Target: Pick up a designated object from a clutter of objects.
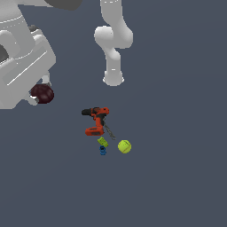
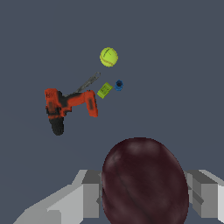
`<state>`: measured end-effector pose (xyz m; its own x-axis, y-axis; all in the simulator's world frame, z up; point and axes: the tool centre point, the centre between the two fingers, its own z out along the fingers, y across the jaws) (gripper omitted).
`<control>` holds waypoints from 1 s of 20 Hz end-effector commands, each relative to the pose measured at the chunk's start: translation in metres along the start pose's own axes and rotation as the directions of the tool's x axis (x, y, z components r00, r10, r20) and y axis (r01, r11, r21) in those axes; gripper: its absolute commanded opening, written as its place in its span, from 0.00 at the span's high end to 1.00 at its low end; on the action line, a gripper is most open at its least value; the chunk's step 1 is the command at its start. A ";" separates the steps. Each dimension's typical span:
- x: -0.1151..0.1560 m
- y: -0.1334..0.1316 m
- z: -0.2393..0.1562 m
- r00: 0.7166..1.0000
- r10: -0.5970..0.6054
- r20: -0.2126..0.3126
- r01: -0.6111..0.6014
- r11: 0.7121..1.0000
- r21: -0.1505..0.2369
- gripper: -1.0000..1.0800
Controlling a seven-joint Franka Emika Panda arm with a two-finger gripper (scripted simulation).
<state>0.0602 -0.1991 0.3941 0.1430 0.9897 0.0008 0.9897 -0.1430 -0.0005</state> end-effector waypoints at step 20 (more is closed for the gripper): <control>-0.037 0.033 -0.052 1.000 0.000 0.001 0.000 1.000 -0.001 1.00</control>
<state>0.0865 -0.2393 0.4444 0.1432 0.9897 0.0001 0.9897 -0.1432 -0.0010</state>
